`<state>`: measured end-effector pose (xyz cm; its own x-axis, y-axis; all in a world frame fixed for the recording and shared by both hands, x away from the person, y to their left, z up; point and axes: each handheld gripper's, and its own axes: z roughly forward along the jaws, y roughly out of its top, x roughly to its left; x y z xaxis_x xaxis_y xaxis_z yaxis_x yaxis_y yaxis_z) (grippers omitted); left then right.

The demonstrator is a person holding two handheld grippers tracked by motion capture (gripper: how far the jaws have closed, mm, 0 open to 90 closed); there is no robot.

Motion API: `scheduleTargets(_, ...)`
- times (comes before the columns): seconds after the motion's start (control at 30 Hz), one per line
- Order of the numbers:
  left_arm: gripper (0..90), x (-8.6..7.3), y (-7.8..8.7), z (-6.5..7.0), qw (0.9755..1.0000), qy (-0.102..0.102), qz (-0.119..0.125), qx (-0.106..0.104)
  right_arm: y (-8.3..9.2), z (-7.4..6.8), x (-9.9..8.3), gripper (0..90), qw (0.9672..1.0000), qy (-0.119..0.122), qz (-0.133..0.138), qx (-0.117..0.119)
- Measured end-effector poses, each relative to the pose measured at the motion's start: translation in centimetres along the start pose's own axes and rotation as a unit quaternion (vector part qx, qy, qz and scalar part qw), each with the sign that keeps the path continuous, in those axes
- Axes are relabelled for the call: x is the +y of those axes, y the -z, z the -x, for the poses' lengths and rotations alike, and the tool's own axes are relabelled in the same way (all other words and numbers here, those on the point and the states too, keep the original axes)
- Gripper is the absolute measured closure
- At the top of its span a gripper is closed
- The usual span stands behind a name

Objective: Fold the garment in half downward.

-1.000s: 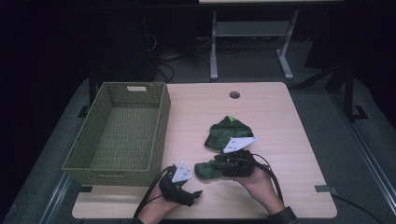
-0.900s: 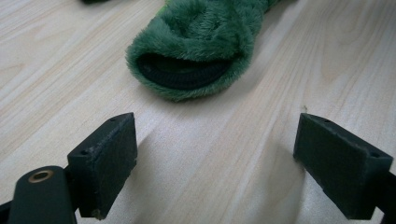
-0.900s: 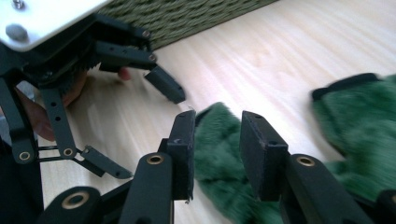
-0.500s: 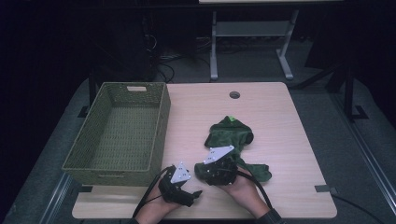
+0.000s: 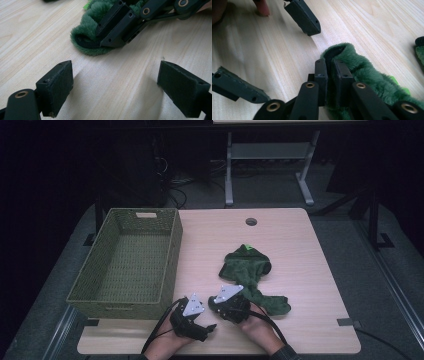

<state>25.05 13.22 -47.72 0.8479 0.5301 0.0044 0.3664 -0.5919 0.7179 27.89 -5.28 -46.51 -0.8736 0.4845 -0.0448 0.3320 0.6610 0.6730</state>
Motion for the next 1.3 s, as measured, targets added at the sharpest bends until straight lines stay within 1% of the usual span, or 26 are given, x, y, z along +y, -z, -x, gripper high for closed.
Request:
scheduleTargets(0.07,12.7,0.0,0.0,0.0,1.0,-0.001,0.0,0.001,0.0,0.1,0.0,82.9,1.0,-0.006,0.0,0.003)
scheduleTargets(0.17,12.7,0.0,0.0,0.0,1.0,0.003,0.001,-0.001,0.2,0.4,-0.1,82.6,0.9995,-0.026,0.008,0.017)
scheduleTargets(0.23,12.7,0.0,0.0,0.0,1.0,0.002,-0.001,0.0,0.5,0.6,-0.1,82.4,0.9994,-0.026,0.012,0.021)
scheduleTargets(0.27,12.7,0.0,0.0,0.0,1.0,0.002,-0.001,0.0,0.6,0.6,0.0,82.2,0.9991,-0.031,0.014,0.025)
scheduleTargets(0.3,12.7,0.0,0.0,0.0,1.0,0.003,0.001,-0.001,0.9,0.7,0.0,82.0,0.9987,-0.036,0.019,0.03)
scheduleTargets(0.4,12.7,0.0,0.0,0.0,1.0,0.003,0.001,-0.001,1.8,0.9,0.2,81.6,0.9982,-0.04,0.027,0.035)
scheduleTargets(0.47,12.7,0.0,-0.1,0.1,1.0,0.005,0.002,-0.002,2.5,1.2,0.3,81.3,0.9975,-0.048,0.035,0.038)
scheduleTargets(0.5,12.7,0.0,0.0,0.0,1.0,0.0,0.002,0.0,2.9,1.4,0.3,81.0,0.9971,-0.05,0.041,0.04)
scheduleTargets(0.6,12.7,0.0,-0.1,0.0,1.0,0.003,0.002,-0.001,4.0,2.0,0.3,80.6,0.9962,-0.055,0.054,0.041)
scheduleTargets(0.63,12.7,0.0,0.0,0.0,1.0,0.003,0.001,-0.001,4.5,2.3,0.2,80.3,0.9954,-0.061,0.061,0.042)
scheduleTargets(0.67,12.7,0.0,0.0,0.0,1.0,0.002,0.001,-0.001,4.7,2.5,0.1,80.3,0.9954,-0.06,0.063,0.039)
scheduleTargets(0.73,12.7,0.0,0.0,0.0,1.0,0.002,0.0,-0.002,5.7,3.2,-0.3,79.9,0.9942,-0.07,0.073,0.036)
scheduleTargets(0.77,12.7,0.0,0.0,0.0,1.0,0.002,0.0,-0.002,6.0,3.3,-0.5,79.6,0.9935,-0.077,0.075,0.037)
scheduleTargets(0.8,12.7,0.0,0.0,0.0,1.0,0.002,0.0,-0.002,6.3,3.6,-0.6,79.5,0.9932,-0.079,0.078,0.036)
scheduleTargets(0.9,12.7,0.0,0.0,0.0,1.0,0.001,0.0,-0.001,7.3,4.5,-1.4,78.9,0.9917,-0.096,0.082,0.027)
scheduleTargets(0.93,12.7,0.0,-0.1,0.0,1.0,0.003,0.001,-0.001,7.4,4.7,-1.6,78.9,0.9916,-0.097,0.083,0.024)
scheduleTargets(1.03,12.7,0.0,-0.1,0.0,1.0,0.003,0.001,-0.001,8.1,5.3,-2.7,78.4,0.9907,-0.108,0.081,0.016)
scheduleTargets(1.07,12.7,0.0,-0.1,0.0,1.0,0.003,0.001,-0.001,8.2,5.4,-2.9,78.0,0.9907,-0.108,0.081,0.014)
scheduleTargets(1.1,12.7,0.0,-0.1,0.0,1.0,0.003,0.001,-0.001,8.4,5.5,-3.2,77.8,0.99,-0.116,0.079,0.014)
scheduleTargets(1.2,12.7,0.0,0.0,0.0,1.0,0.0,0.001,0.0,8.7,5.7,-4.1,77.2,0.99,-0.123,0.068,0.005)
scheduleTargets(1.23,12.7,0.0,-0.1,0.1,1.0,0.006,0.003,-0.002,8.9,5.9,-4.4,77.3,0.9898,-0.123,0.072,0.002)
scheduleTargets(1.3,12.7,0.0,0.0,0.0,1.0,0.003,0.0,-0.002,9.1,6.0,-5.0,77.2,0.9888,-0.135,0.064,-0.001)
